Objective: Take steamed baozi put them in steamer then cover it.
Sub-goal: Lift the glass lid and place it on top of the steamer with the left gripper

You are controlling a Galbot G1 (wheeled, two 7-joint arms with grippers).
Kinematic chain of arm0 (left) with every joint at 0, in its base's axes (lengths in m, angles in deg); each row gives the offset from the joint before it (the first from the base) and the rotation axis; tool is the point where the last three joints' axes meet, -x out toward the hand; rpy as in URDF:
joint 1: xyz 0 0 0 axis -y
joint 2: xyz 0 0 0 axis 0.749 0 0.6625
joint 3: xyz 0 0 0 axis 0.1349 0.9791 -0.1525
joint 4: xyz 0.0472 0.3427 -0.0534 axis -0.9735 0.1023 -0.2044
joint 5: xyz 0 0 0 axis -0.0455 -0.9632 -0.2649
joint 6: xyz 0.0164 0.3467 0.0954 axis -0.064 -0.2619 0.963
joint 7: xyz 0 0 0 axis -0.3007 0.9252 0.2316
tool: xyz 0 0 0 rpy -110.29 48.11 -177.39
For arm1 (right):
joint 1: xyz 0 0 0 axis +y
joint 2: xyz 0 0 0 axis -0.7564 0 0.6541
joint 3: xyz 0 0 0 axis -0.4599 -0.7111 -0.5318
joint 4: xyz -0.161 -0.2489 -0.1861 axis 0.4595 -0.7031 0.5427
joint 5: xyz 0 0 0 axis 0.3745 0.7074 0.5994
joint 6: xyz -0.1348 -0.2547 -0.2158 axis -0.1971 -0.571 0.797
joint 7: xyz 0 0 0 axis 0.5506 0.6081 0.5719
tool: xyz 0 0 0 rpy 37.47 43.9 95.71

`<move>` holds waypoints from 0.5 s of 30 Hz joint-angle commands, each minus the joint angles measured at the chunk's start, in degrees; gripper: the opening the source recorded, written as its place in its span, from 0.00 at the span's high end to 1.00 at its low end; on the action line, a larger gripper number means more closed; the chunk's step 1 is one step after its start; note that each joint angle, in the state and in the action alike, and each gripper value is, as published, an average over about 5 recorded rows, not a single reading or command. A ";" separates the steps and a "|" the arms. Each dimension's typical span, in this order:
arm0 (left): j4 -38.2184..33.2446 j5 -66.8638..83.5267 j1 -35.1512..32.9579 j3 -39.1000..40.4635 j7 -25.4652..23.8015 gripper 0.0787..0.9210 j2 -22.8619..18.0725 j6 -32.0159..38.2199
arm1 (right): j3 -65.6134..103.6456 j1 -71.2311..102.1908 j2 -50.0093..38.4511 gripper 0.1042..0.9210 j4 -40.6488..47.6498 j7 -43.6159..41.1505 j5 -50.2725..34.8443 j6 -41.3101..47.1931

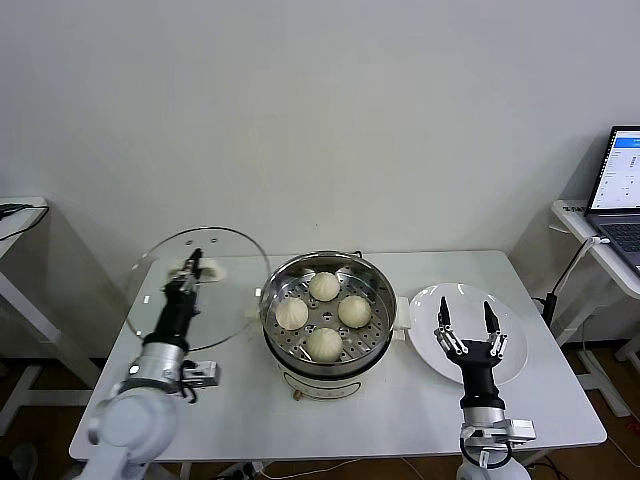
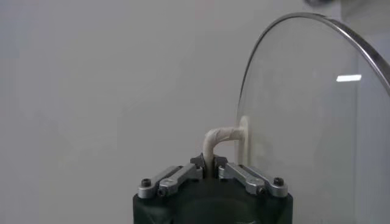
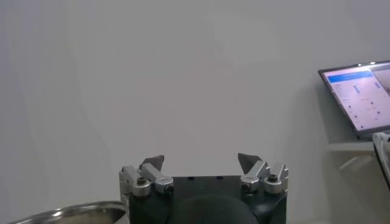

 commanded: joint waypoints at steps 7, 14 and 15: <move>2.52 -10.24 14.81 29.45 -9.93 0.86 -4.43 -18.51 | 1.60 -0.11 1.06 0.12 0.39 -0.04 0.50 -0.13; 7.98 -13.71 16.13 32.47 -10.01 0.86 -10.16 -19.68 | 1.72 -0.16 1.53 0.12 1.26 -0.06 1.05 -0.48; 8.60 -14.16 16.16 32.65 -10.01 0.86 -10.89 -19.63 | 1.76 -0.21 1.55 0.12 1.35 -0.07 1.07 -0.49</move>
